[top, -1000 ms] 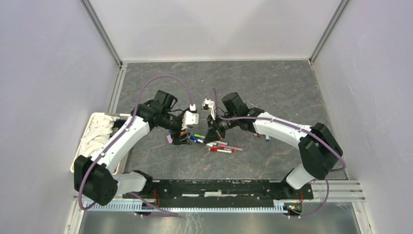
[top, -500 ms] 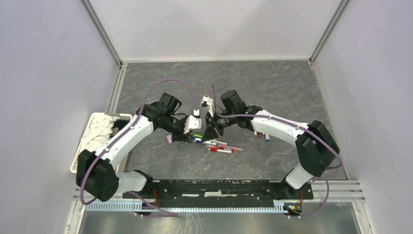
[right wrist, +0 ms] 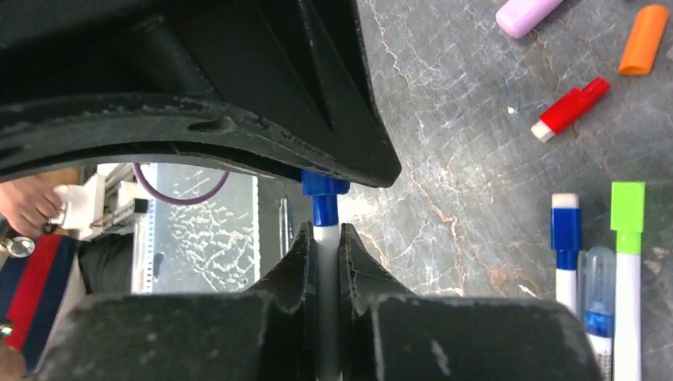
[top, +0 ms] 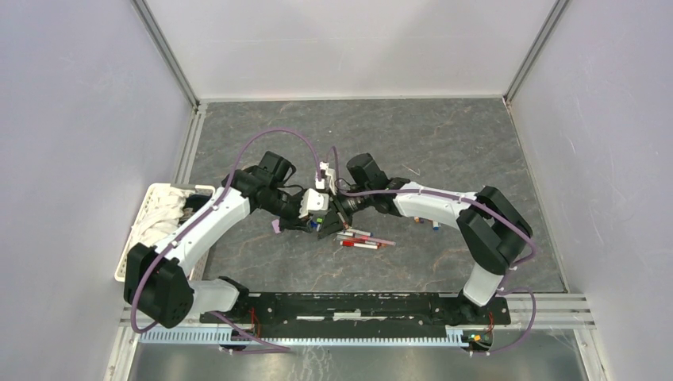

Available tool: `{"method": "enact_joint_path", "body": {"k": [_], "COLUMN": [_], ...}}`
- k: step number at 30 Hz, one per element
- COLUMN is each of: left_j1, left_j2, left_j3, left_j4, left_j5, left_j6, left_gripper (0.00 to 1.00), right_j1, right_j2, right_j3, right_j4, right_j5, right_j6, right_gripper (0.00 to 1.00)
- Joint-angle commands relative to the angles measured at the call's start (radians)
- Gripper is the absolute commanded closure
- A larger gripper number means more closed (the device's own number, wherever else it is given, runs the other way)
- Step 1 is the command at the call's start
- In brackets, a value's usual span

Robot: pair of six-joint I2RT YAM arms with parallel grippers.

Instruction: Open the pen caps

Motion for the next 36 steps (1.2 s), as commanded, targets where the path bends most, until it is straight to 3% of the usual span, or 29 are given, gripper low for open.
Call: {"method": "enact_joint_path", "body": {"k": [1,6,14,25,36], "left_j1": [-0.007,0.02,0.169,0.177,0.228], "left_j2": [-0.02,0.018,0.082,0.096,0.069], "left_j3": [0.021,0.028,0.109,0.048,0.078], "left_j4": [-0.018,0.011,0.008,0.041,-0.053], "left_j5": [0.002,-0.102,-0.112,-0.195,-0.374], "left_j6": [0.054,0.068,0.118,0.155,0.329], "left_gripper": [0.98,0.98,0.98,0.98,0.98], "right_j1": [-0.004,-0.032,-0.125,-0.187,-0.175], "right_j2": [0.006,-0.041,-0.151,-0.182,-0.284], "right_j3": [0.03,-0.029,-0.207,-0.241,-0.362], "right_j4": [0.067,-0.023,-0.06,-0.186,-0.248], "right_j5": [-0.005,0.023,0.063,0.092,0.162], "right_j6": [0.037,-0.035,-0.102,-0.188,-0.195], "right_gripper": [1.0,1.0,1.0,1.0,1.0]}}
